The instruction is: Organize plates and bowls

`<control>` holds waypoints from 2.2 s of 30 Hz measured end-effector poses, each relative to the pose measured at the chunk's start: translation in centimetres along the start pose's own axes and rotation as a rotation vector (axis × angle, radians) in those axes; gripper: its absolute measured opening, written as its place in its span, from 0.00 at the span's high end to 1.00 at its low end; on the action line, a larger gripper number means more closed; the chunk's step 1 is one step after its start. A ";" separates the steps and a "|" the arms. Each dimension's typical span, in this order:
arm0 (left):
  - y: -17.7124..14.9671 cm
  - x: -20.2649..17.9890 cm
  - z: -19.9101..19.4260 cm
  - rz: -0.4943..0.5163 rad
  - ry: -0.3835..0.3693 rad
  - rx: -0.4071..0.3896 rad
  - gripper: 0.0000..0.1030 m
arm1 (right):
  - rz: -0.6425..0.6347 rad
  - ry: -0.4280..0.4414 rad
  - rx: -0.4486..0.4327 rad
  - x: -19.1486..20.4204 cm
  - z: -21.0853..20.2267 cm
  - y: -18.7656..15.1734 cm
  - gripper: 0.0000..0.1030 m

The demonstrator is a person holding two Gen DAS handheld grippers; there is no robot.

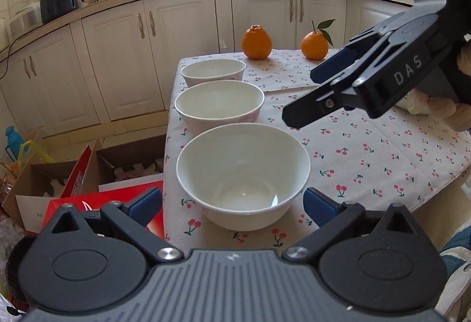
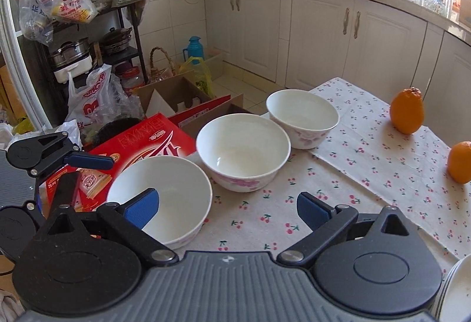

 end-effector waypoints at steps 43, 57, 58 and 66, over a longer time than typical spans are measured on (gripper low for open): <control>0.8 -1.4 2.5 -0.008 -0.129 0.022 0.14 | 0.118 0.123 0.075 -1.2 1.7 -0.8 0.45; 3.1 -6.9 5.0 0.043 -0.263 0.001 0.14 | 0.188 -0.015 0.028 -5.9 -3.8 -2.8 0.45; 3.2 -7.2 5.3 0.044 -0.274 0.003 0.14 | 0.196 -0.024 0.025 -6.1 -4.1 -3.0 0.45; 3.8 -9.9 6.6 0.064 -0.335 0.000 0.14 | 0.234 -0.099 0.013 -8.1 -6.1 -4.4 0.45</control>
Point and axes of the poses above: each gripper's, at about its wrist camera, not at the fingertips, and z roughly the way its jaws point, x to its left, y to its top, the point moved 1 cm from there along z, roughly the way its jaws point, and after that the axes turned 14 degrees about -x, right-handed, at the moved point
